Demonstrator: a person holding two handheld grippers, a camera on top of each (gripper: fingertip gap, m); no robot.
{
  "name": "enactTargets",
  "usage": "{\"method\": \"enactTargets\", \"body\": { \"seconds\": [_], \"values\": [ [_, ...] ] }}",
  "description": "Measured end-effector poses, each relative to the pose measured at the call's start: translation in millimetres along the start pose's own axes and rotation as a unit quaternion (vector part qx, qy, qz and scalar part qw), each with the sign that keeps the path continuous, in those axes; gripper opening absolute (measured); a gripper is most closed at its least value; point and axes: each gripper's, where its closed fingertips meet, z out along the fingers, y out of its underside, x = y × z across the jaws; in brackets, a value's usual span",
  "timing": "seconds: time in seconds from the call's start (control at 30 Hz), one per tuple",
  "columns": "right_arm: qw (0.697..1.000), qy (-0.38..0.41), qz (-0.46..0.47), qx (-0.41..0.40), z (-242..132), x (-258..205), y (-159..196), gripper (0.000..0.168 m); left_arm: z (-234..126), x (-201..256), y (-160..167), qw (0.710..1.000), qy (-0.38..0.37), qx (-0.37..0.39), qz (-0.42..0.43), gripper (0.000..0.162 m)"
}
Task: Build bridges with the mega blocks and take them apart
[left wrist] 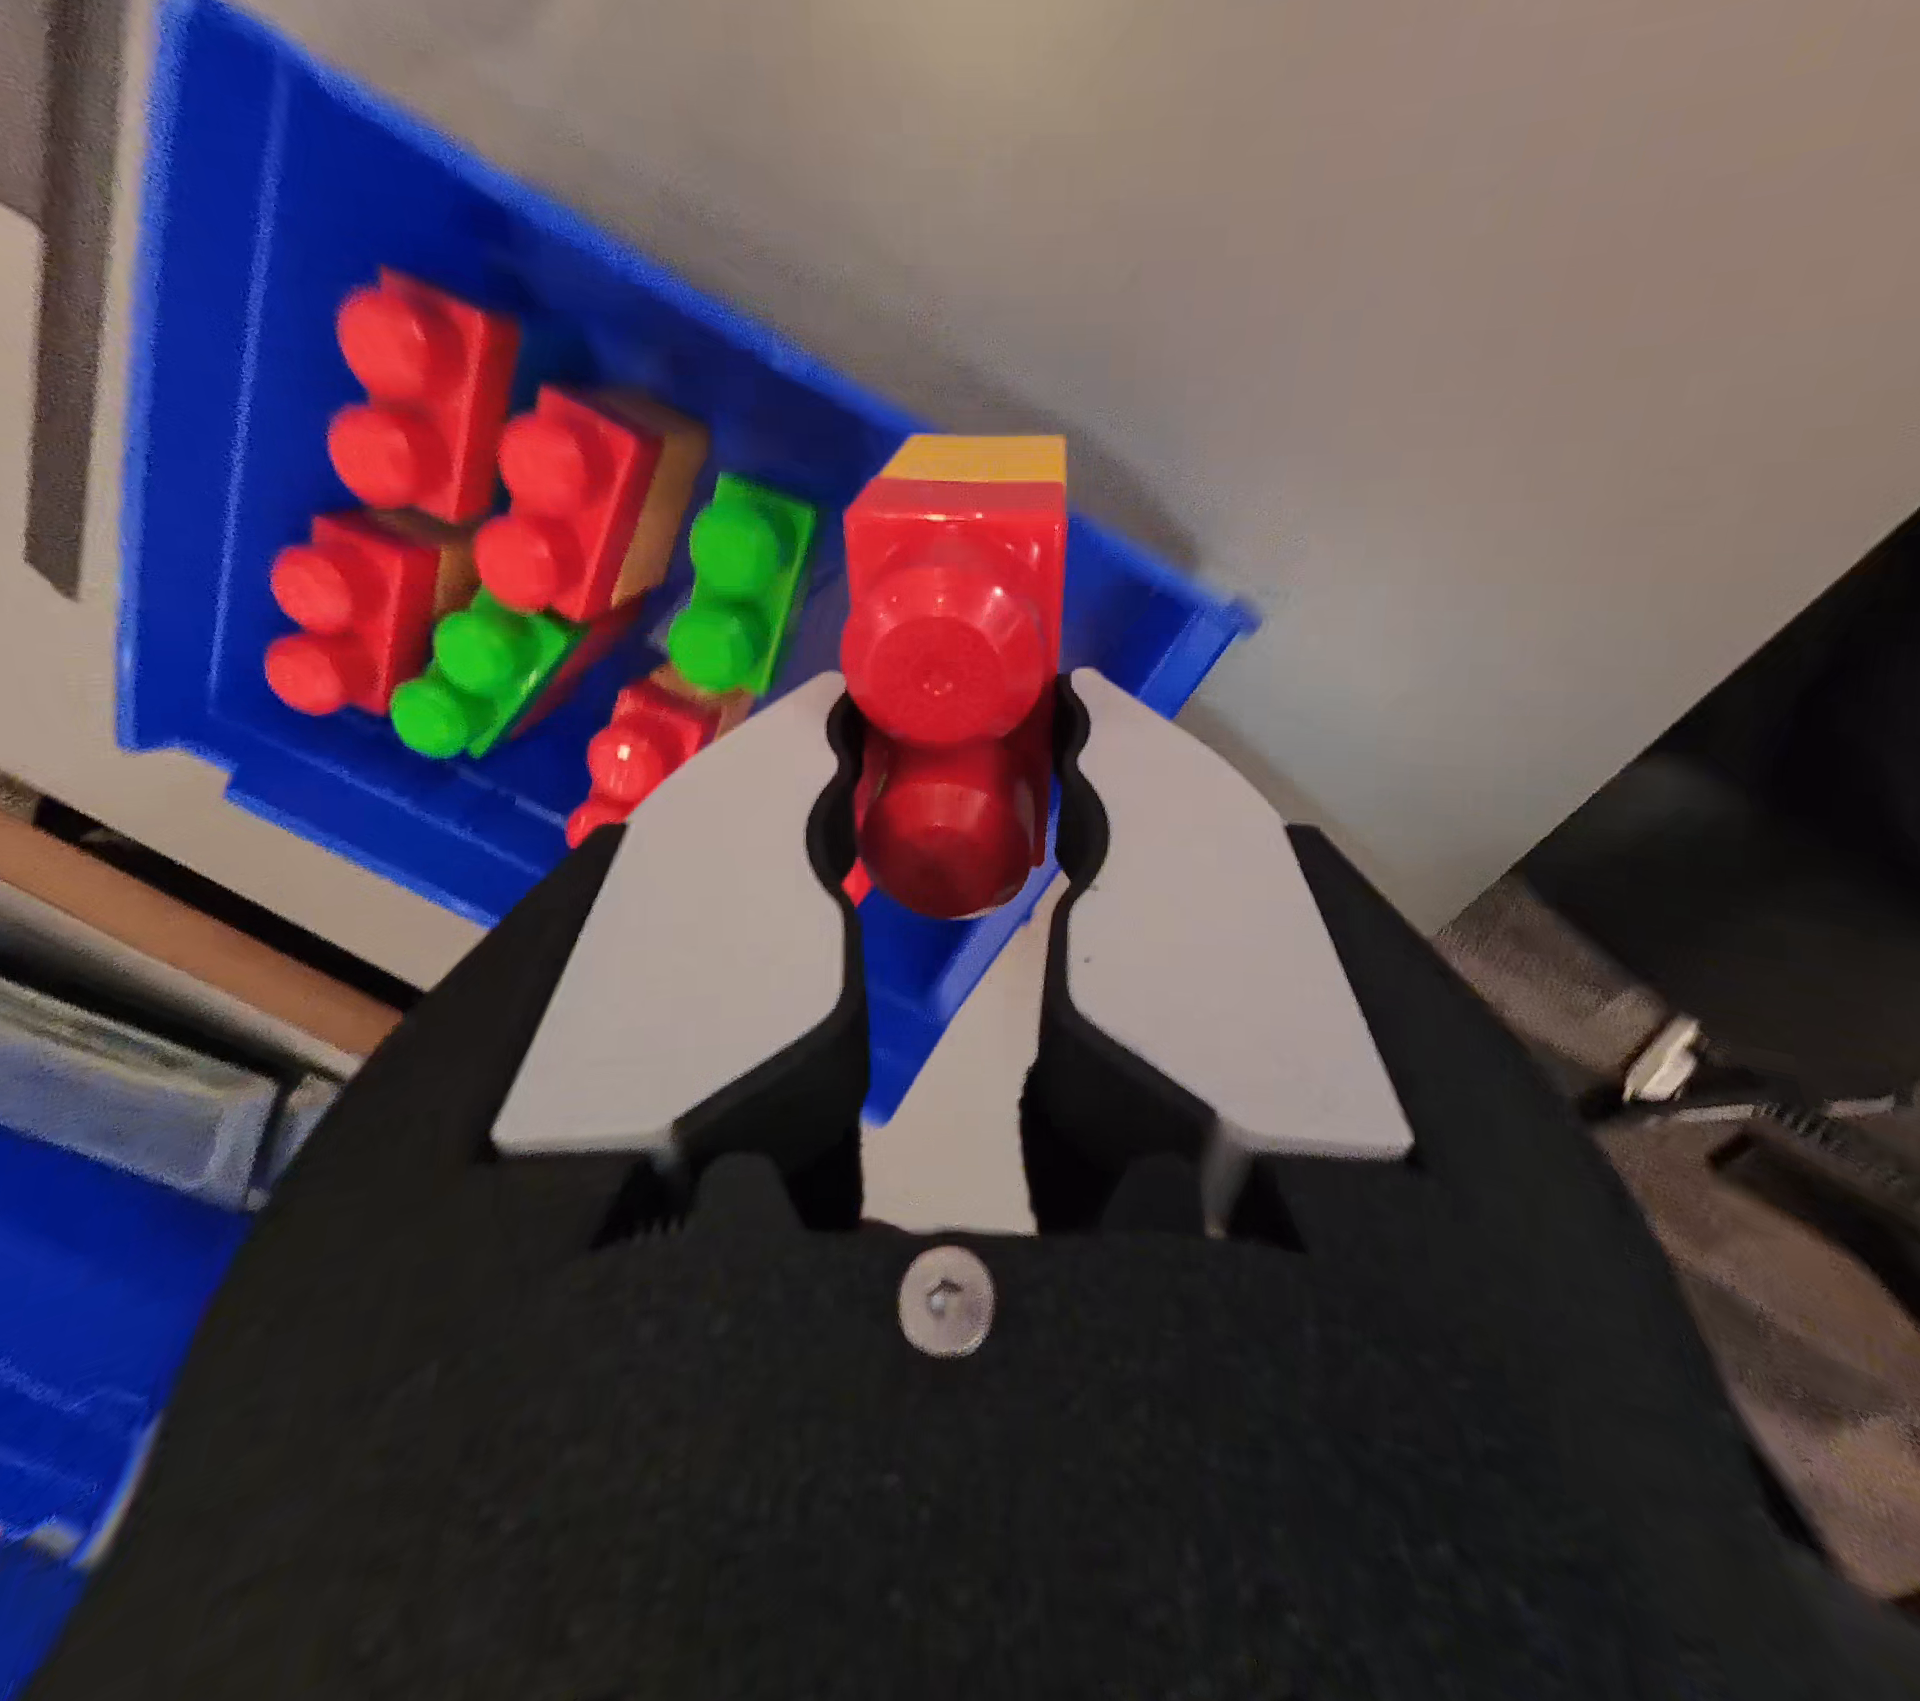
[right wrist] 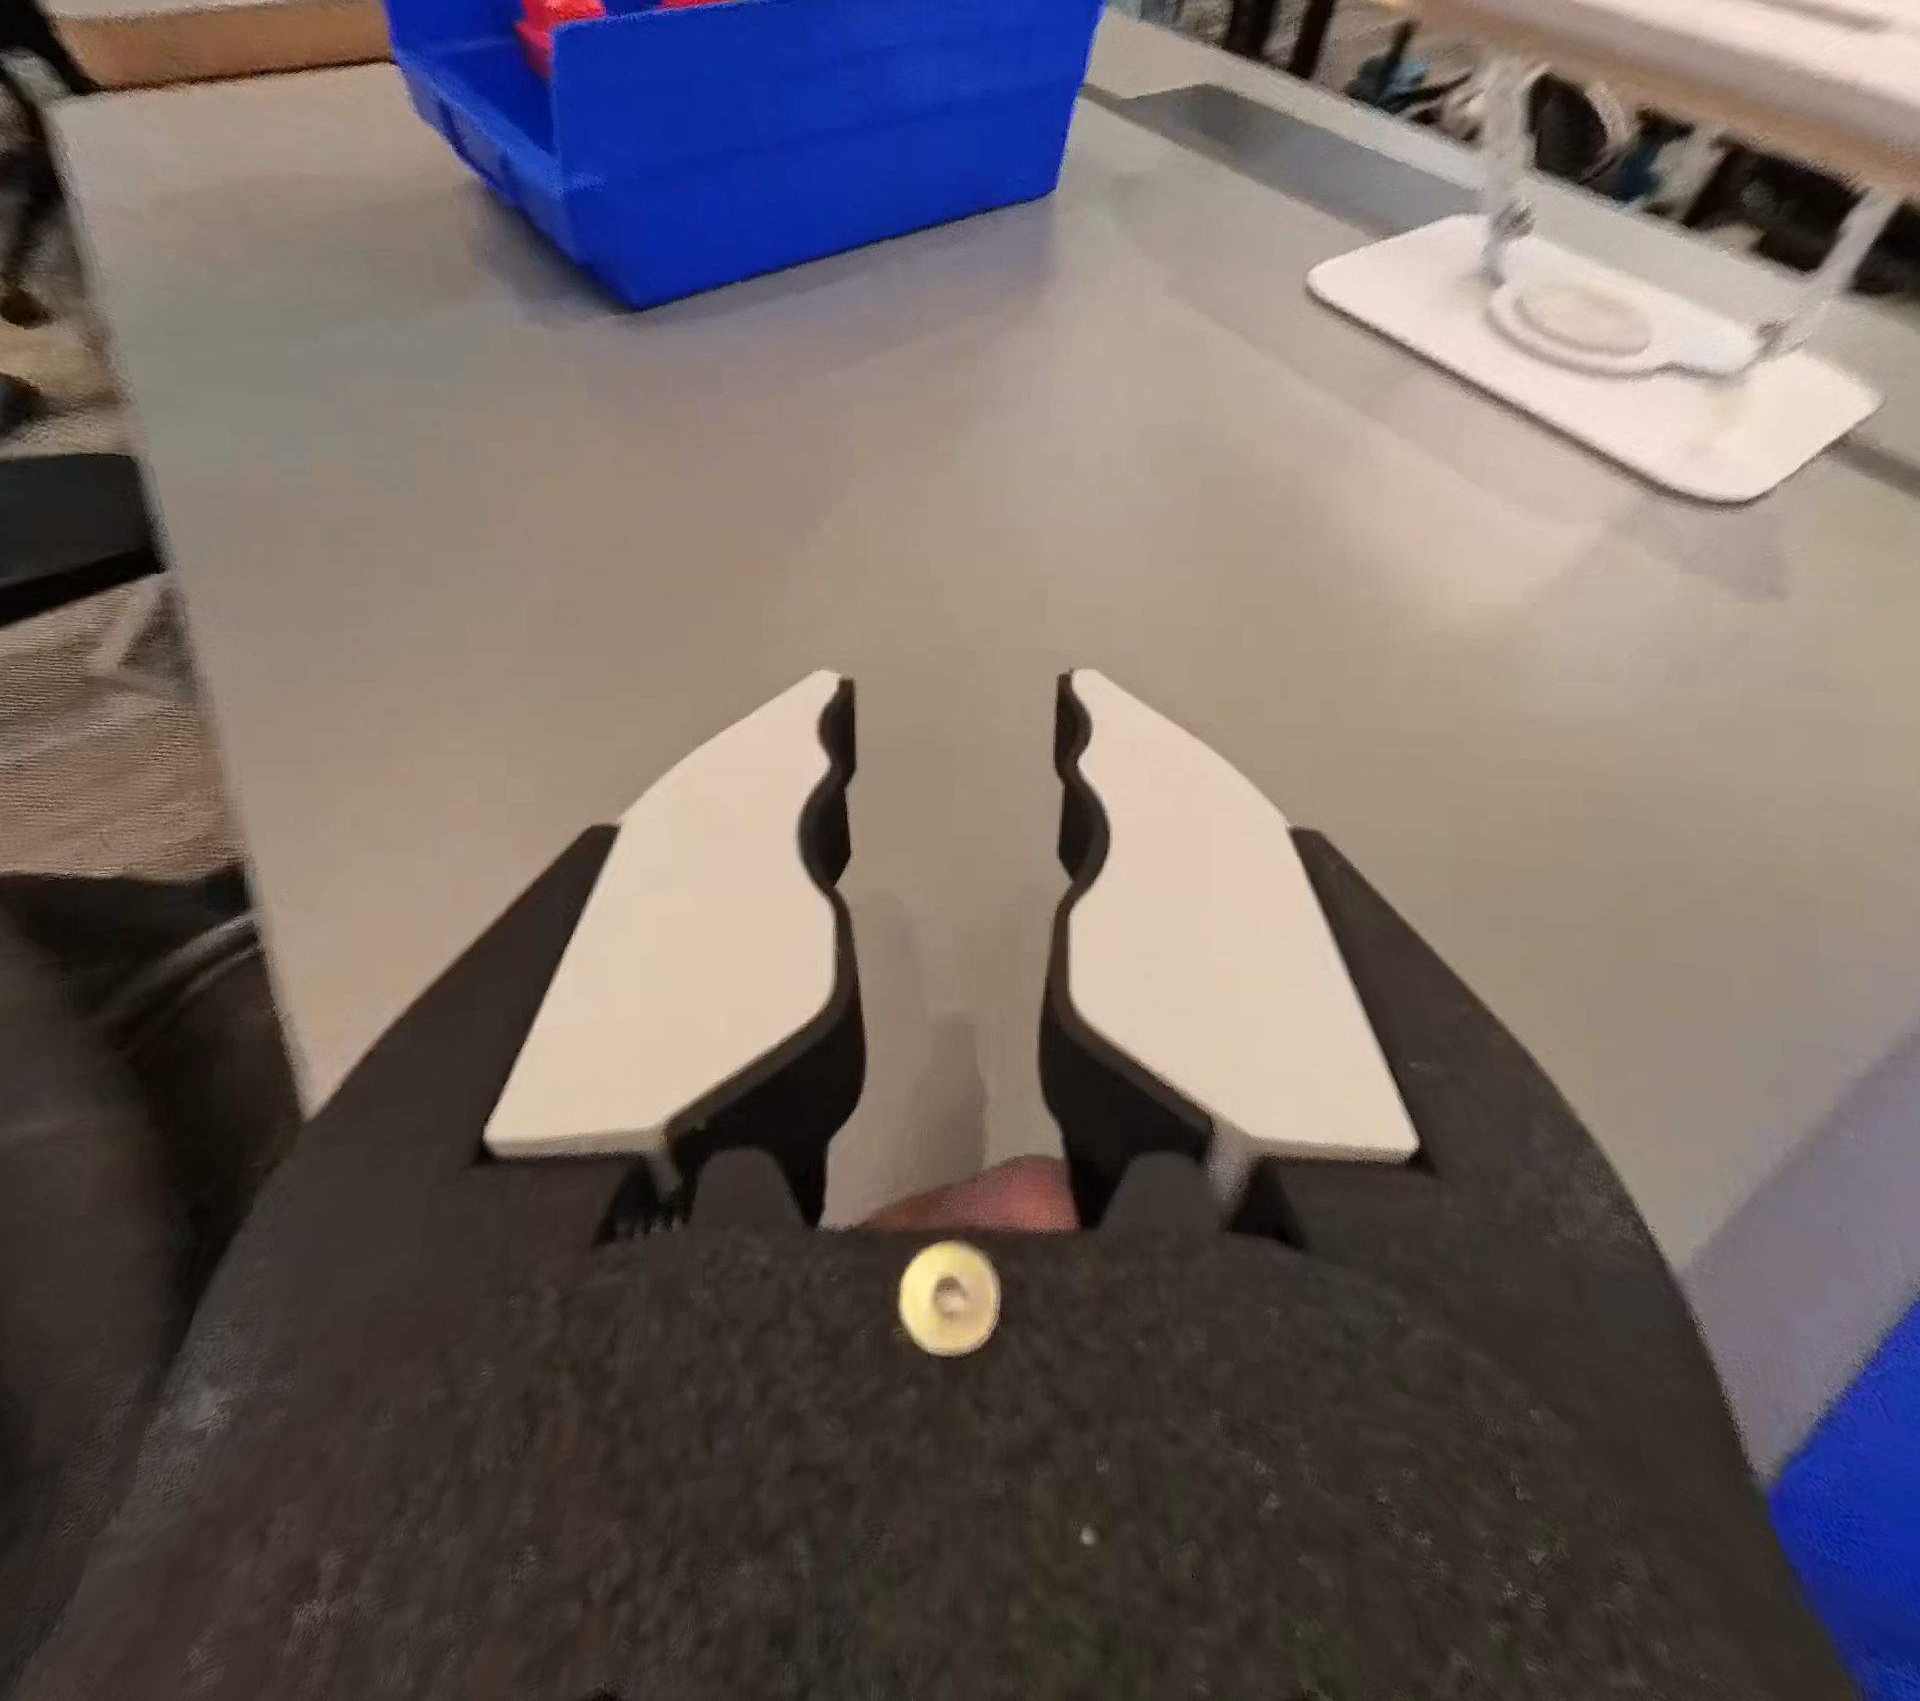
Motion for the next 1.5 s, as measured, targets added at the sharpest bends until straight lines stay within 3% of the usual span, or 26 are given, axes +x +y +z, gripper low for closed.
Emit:
{"method": "enactTargets", "body": {
  "seconds": [0.13,0.27,0.43,0.7,0.93,1.5],
  "values": [
    [0.992,0.086,-0.09,0.0,29.1,18.3,-23.9,0.051,-9.8,21.4,-61.8,0.994,-0.006,0.048,-0.1,0.034],
    [0.99,0.084,-0.112,0.017,60.1,10.1,-55.4,0.072,-13.4,66.9,-121.0,0.979,0.07,0.094,-0.166,0.034],
    [0.983,0.114,-0.139,0.048,75.6,17.3,-93.7,0.08,-4.9,114.1,-159.3,0.972,0.121,0.088,-0.18,0.034],
    [0.983,0.108,-0.14,0.049,86.5,27.6,-99.0,0.084,11.4,152.5,-186.5,0.972,0.146,0.078,-0.166,0.034],
    [0.978,0.131,-0.161,0.037,100.4,55.4,-93.3,0.083,22.8,139.8,-199.8,0.979,0.126,0.061,-0.15,0.034],
    [0.973,0.107,-0.202,0.024,121.8,67.4,-78.3,0.082,41.9,124.9,-197.3,0.98,0.132,0.032,-0.146,0.034]
  ]
}}
